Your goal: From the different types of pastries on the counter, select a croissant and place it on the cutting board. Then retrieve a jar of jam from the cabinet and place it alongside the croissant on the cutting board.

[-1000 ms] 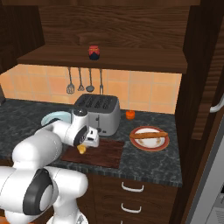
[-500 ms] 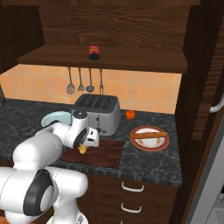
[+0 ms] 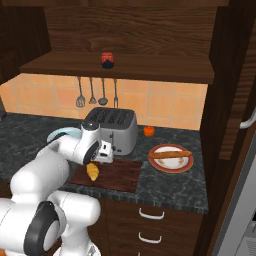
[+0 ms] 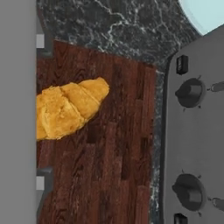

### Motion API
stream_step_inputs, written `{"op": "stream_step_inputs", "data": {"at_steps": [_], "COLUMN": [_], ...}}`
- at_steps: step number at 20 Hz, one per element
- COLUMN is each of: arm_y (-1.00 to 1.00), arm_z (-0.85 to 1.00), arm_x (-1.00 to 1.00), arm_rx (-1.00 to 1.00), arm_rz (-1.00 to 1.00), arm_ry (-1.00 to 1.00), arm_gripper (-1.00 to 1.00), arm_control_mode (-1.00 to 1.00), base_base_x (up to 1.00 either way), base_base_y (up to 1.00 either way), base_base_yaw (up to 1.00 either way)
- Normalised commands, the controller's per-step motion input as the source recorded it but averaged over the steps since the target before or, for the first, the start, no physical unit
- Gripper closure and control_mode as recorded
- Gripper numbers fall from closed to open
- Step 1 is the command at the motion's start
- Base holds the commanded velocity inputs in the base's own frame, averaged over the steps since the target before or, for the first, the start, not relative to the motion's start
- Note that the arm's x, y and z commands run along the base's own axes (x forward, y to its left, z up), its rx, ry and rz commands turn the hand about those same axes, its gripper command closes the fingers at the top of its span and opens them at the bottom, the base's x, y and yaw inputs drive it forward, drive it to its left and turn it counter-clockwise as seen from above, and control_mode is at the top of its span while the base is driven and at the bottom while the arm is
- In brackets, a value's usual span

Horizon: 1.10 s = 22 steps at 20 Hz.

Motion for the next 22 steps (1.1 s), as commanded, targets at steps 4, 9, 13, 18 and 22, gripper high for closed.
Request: {"op": "stream_step_inputs", "data": {"at_steps": [4, 9, 13, 18, 22], "arm_y": [-0.17, -0.15, -0.05, -0.26, -0.35], "arm_z": [1.0, 1.0, 1.0, 0.97, 1.0], "arm_x": [-0.06, -0.02, -0.01, -0.14, -0.16], "arm_rx": [-0.03, -0.03, 0.0, 0.0, 0.01], "arm_rz": [0.0, -0.03, -0.27, -0.35, -0.22], "arm_ry": [-0.17, -0.07, -0.01, -0.22, -0.43], "arm_gripper": [-1.0, -1.0, -1.0, -1.0, -1.0], "arm_control_mode": [-1.0, -1.0, -1.0, -1.0, -1.0], "base_base_x": [0.0, 0.0, 0.0, 0.0, 0.0], "base_base_y": [0.0, 0.0, 0.0, 0.0, 0.0], "base_base_yaw": [0.0, 0.0, 0.0, 0.0, 0.0]}}
